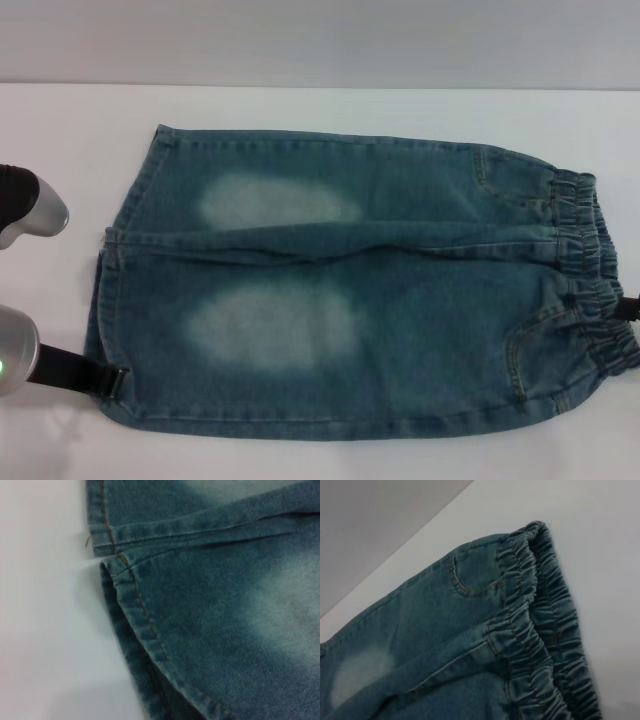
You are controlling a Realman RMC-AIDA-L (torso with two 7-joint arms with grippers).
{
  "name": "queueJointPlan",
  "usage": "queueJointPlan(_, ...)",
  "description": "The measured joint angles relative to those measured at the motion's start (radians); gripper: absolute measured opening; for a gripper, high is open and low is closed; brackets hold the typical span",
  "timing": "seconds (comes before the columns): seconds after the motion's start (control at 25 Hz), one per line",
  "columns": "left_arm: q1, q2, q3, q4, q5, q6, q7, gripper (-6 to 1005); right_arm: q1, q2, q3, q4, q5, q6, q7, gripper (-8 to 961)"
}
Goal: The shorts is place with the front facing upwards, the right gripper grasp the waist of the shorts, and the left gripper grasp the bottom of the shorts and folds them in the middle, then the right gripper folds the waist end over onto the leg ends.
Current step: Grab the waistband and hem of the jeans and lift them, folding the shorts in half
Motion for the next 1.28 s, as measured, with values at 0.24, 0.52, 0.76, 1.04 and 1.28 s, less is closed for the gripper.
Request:
queueJointPlan(0.24, 0.0, 0.0, 0.001, 0.001, 0.006, 0.001, 0.002, 39, 0.001, 0.001, -0.003, -0.008, 0.009, 0.0, 0.0, 802)
queueJointPlan(0.52, 0.0, 0.0, 0.003, 0.002, 0.008, 0.001, 0.004, 39, 0.004, 0.001, -0.021, -0.014, 0.009, -0.006, -0.001, 783)
queueJointPlan(0.76, 0.0, 0.0, 0.003, 0.003, 0.008, 0.001, 0.004, 39, 0.012, 0.001, -0.025, -0.034, 0.009, -0.014, -0.003, 755)
queueJointPlan(1.04, -0.003, 0.0, 0.004, 0.005, 0.008, 0.004, 0.006, 40, 0.015, -0.001, -0.026, -0.036, 0.008, -0.016, -0.003, 723)
queueJointPlan(1.28, -0.01, 0.0, 0.004, 0.006, 0.008, 0.005, 0.006, 40, 0.021, -0.002, -0.03, -0.033, 0.009, -0.013, -0.016, 695)
